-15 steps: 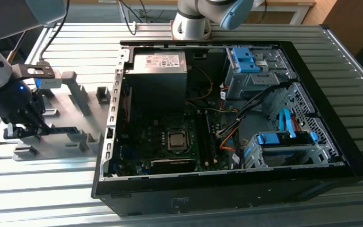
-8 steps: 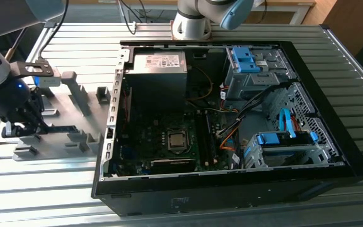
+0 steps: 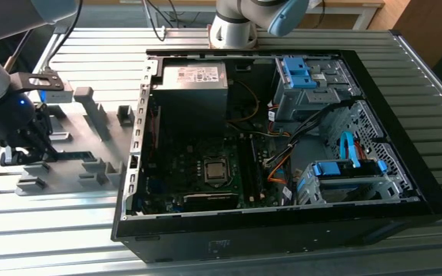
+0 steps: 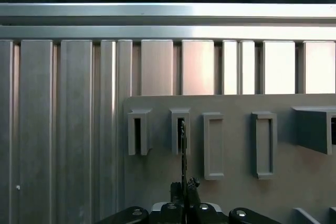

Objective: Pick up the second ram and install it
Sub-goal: 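Pick up the second ram and move it above second insertion slot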

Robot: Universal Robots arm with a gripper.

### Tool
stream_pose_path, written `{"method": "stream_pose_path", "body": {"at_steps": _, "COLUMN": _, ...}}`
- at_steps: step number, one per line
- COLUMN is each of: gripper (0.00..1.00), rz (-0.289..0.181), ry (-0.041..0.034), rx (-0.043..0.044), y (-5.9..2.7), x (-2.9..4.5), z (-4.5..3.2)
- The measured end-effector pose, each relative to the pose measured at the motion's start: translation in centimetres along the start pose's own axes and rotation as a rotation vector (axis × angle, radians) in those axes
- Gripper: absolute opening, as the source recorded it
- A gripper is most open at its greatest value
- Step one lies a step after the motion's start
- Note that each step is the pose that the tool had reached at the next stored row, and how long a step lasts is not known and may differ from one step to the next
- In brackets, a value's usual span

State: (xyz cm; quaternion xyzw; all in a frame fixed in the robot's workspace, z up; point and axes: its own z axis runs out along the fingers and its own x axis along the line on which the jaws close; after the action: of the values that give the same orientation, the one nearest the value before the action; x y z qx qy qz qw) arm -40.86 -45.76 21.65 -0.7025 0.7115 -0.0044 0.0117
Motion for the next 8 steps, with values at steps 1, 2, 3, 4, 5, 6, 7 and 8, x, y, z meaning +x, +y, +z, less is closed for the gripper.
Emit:
{"method": "stream_pose_path", "body": {"at_steps": 1, "gripper": 0.14, "rz": 0.0, "ry": 0.0, "rx": -0.0001, "y": 0.0, "x": 0.0, "z": -0.06}}
{"method": "stream_pose_path", "body": {"at_steps": 2, "gripper": 0.14, "rz": 0.0, "ry": 0.0001, "rx": -0.0001, "y": 0.0, "x": 0.0, "z": -0.13}}
{"method": "stream_pose_path", "body": {"at_steps": 3, "gripper": 0.14, "rz": 0.0, "ry": 0.0, "rx": 0.0, "y": 0.0, "x": 0.0, "z": -0.19}}
{"method": "stream_pose_path", "body": {"at_steps": 4, "gripper": 0.14, "rz": 0.0, "ry": 0.0, "rx": -0.0001, "y": -0.01, "x": 0.0, "z": -0.26}}
{"method": "stream_pose_path", "body": {"at_steps": 5, "gripper": 0.14, "rz": 0.0, "ry": 0.0, "rx": 0.0, "y": -0.01, "x": 0.0, "z": -0.31}}
{"method": "stream_pose_path", "body": {"at_steps": 6, "gripper": 0.14, "rz": 0.0, "ry": 0.0, "rx": 0.0, "y": -0.01, "x": 0.0, "z": -0.36}}
{"method": "stream_pose_path", "body": {"at_steps": 7, "gripper": 0.14, "rz": 0.0, "ry": 0.0, "rx": 0.0, "y": -0.01, "x": -0.01, "z": -0.42}}
{"method": "stream_pose_path", "body": {"at_steps": 8, "gripper": 0.14, "rz": 0.0, "ry": 0.0, "rx": 0.0, "y": -0.01, "x": -0.01, "z": -0.47}}
